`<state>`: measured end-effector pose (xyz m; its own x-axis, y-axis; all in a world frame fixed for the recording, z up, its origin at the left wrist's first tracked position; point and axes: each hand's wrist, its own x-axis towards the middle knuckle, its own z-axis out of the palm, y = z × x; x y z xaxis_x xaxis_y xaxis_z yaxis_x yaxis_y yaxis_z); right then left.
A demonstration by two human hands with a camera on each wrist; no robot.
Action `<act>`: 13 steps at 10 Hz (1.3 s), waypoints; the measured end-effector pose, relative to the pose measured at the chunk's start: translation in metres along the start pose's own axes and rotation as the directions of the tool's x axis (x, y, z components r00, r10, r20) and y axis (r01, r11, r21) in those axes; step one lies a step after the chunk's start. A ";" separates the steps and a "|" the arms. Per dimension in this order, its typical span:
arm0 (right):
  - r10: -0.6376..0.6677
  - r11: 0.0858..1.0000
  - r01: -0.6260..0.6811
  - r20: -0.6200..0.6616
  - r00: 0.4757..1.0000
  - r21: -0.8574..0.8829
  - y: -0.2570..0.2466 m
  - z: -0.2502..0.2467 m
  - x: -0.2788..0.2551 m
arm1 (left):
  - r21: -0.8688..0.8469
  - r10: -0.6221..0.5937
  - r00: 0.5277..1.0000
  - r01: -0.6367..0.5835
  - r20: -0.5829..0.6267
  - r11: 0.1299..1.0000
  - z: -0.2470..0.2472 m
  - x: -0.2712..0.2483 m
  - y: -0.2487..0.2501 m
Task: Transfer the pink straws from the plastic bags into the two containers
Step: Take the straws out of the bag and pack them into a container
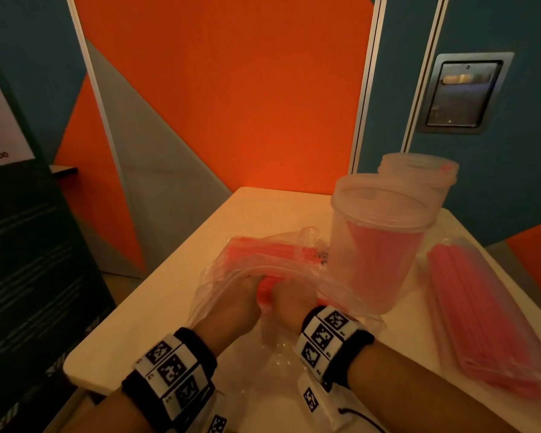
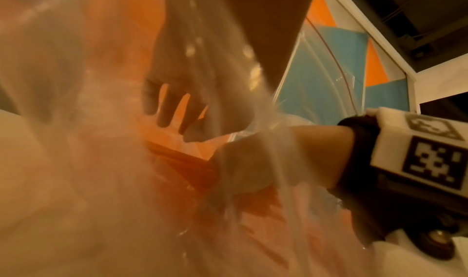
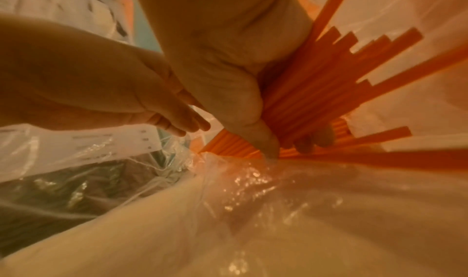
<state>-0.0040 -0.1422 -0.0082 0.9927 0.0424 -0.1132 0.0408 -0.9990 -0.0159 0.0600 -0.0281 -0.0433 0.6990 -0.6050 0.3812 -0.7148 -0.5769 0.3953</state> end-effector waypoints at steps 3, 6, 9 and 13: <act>0.073 0.949 -0.080 -0.033 0.997 -0.307 -0.020 0.001 -0.029 | -0.062 -0.025 0.993 0.032 0.116 0.998 -0.007 0.018 -0.014; -0.008 0.966 0.012 0.020 1.000 -0.259 -0.010 -0.004 -0.087 | 0.265 -0.136 0.877 0.010 0.461 0.964 0.005 0.017 0.002; 0.073 0.977 -0.062 0.049 0.996 -0.203 -0.001 0.000 -0.089 | 0.455 -0.190 0.804 -0.109 0.564 0.884 0.016 0.026 0.029; 0.057 0.979 -0.053 0.016 0.998 -0.197 0.001 0.006 -0.091 | 0.493 -0.086 0.847 -0.220 0.525 0.842 0.033 0.028 0.028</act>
<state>-0.0945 -0.1467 -0.0036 0.9915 -0.0145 -0.1295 0.0099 -0.9825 0.1858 0.0592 -0.0796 -0.0488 0.6436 -0.7505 -0.1501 -0.7649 -0.6232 -0.1633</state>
